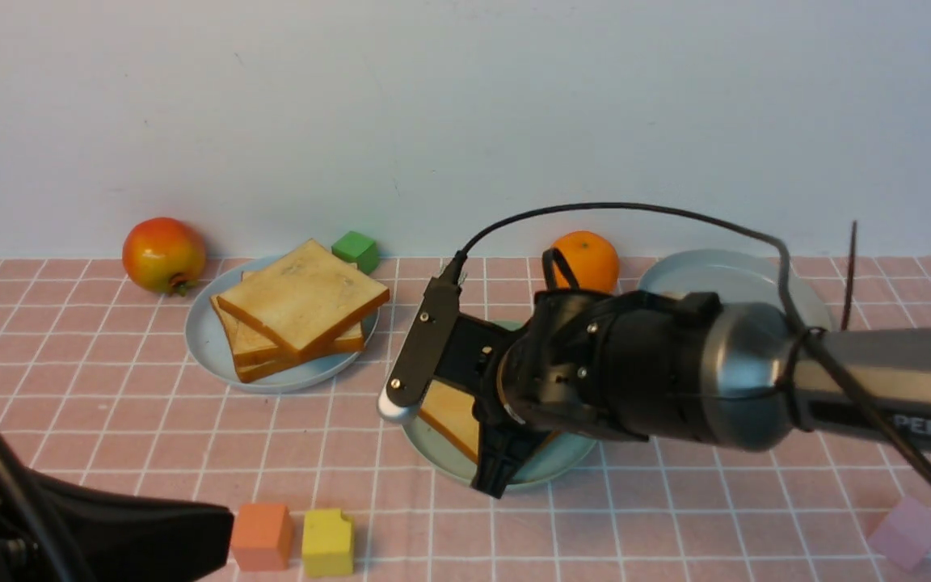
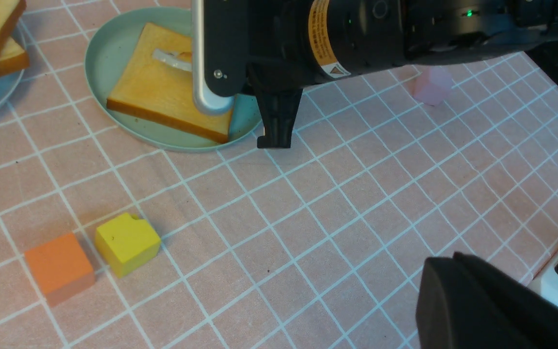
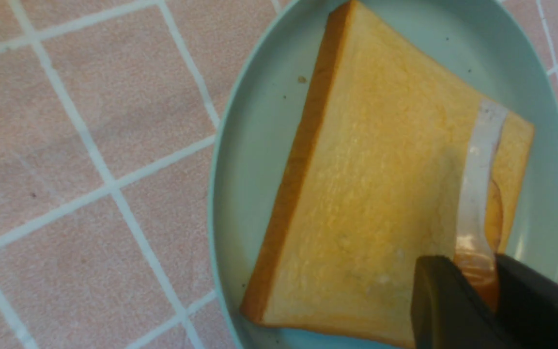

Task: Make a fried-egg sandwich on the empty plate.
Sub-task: Use the right arm to place the fried egg on the slice of bread in the middle, then use the left arm to grab a slice of bread

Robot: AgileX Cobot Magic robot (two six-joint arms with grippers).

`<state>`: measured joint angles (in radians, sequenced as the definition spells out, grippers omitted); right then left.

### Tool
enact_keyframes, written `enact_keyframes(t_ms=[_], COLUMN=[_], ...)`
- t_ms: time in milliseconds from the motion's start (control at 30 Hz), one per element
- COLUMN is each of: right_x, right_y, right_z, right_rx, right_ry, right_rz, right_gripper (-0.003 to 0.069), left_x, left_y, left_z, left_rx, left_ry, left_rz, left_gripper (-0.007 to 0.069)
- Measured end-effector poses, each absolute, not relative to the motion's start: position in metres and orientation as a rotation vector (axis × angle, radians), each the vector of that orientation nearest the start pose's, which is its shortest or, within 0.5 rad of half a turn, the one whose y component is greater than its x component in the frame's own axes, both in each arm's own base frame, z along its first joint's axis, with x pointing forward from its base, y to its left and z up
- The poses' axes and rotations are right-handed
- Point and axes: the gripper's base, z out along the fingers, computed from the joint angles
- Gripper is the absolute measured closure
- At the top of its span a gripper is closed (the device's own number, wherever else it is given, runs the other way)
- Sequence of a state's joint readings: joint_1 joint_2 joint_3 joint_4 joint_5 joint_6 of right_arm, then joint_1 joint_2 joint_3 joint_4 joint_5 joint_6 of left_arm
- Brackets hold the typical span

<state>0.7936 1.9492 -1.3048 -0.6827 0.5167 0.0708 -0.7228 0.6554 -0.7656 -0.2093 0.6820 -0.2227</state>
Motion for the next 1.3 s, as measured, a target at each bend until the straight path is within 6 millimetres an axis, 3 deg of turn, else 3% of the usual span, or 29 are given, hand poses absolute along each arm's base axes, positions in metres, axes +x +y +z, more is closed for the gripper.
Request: enact_keyframes(t_ms=[333,567,633,733,833,967,1100,1133,1233,1300], right_x=[0.314,0.313,0.31,0.304,0.284,0.251,0.206,0.204,0.162,0.143], right_y=[0.276,0.275,0.275,0.277,0.276,0.256,0.207,0.205,0.164,0.147], right_z=[0.174,0.175,0.183,0.198,0.236,0.287,0.344,0.347,0.382,0.391], right_rx=[-1.427,-1.416,-1.378,-1.356,-1.305,-1.187,-1.002,-0.994,-0.899,-0.873], right_ry=[2.053,2.069,2.086,2.07,2.051,2.145,2.336,2.334,2.387,2.374], right_rz=[-0.324,-0.322,-0.286,-0.26,-0.243,-0.257,-0.202,-0.187,-0.014,0.083], right_gripper=[0.0517,0.0309,0.0201,0.0148,0.0109,0.0158,0.0321,0.0321,0.0498,0.0581], left_x=[0.083,0.083,0.083,0.082,0.082,0.094,0.134,0.137,0.189,0.216], left_y=[-0.089,-0.089,-0.089,-0.089,-0.089,-0.098,-0.109,-0.109,-0.105,-0.102], left_z=[0.355,0.355,0.354,0.353,0.35,0.342,0.328,0.327,0.322,0.322], left_rx=[0.443,0.444,0.449,0.454,0.462,0.443,0.376,0.366,0.289,0.273], left_ry=[2.096,2.097,2.11,2.126,2.154,2.228,2.364,2.37,2.457,2.474], left_rz=[-0.809,-0.808,-0.804,-0.799,-0.79,-0.76,-0.626,-0.619,-0.549,-0.571], left_gripper=[0.0613,0.0613,0.0613,0.0613,0.0613,0.0613,0.0613,0.0613,0.0613,0.0613])
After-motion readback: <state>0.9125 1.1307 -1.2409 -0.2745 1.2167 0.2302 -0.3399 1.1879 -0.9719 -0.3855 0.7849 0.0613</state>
